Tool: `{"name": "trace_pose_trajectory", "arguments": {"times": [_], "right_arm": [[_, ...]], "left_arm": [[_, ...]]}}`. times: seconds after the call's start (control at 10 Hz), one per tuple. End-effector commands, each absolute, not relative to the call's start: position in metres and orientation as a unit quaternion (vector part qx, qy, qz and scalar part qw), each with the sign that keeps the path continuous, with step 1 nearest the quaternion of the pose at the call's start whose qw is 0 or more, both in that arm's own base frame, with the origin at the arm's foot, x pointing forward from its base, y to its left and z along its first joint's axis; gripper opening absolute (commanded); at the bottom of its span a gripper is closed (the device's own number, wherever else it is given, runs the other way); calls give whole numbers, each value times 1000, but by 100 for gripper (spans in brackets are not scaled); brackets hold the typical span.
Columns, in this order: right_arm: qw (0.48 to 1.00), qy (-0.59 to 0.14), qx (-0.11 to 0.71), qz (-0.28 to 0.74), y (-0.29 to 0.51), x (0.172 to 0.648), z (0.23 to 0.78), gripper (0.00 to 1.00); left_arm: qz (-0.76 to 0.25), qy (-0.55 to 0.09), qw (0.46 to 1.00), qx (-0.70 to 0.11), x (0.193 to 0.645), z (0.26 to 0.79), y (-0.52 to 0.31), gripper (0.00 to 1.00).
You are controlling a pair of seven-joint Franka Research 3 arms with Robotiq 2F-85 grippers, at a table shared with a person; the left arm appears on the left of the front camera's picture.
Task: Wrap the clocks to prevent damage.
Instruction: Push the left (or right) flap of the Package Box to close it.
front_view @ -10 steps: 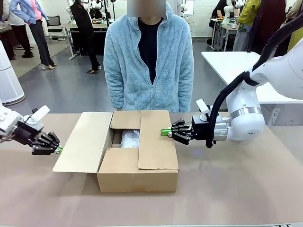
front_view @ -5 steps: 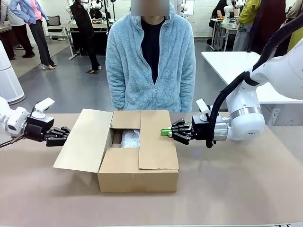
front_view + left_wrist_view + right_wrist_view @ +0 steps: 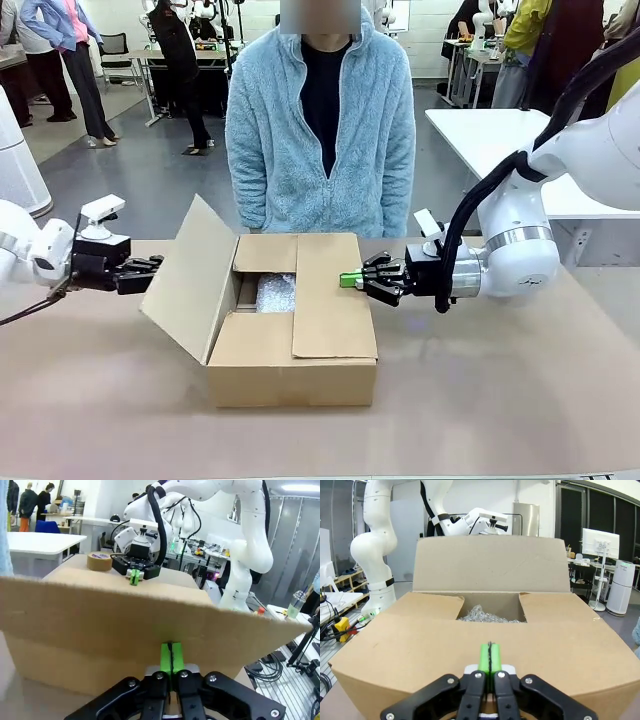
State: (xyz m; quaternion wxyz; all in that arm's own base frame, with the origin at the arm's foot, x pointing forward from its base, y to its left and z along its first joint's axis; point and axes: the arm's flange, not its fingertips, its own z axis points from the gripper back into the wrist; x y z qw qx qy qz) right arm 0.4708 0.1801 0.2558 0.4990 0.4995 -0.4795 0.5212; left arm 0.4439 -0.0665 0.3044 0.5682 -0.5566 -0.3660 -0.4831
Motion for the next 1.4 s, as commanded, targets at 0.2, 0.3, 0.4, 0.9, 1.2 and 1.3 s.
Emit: {"name": "trace_pose_trajectory", "arguments": {"times": [0.2,0.3,0.4,0.9,1.2,1.3], "right_arm": [[501,-479,501,518,181,471,253,1],[501,-479,501,518,181,471,253,1],[501,-479,501,518,181,471,253,1],[501,-479,501,518,181,471,253,1],[501,-479,501,518,181,471,253,1],[501,-479,501,518,181,471,253,1]], "left_arm": [[-499,-356,564,-554,450,297,-104,0],[-506,-358,560,-549,448,296,-110,0],[-515,-359,556,-545,452,298,-115,0],[-555,-413,520,-501,460,301,-124,0],[-580,-417,514,-476,464,293,-136,0],[-585,-416,513,-471,463,289,-139,0]]}}
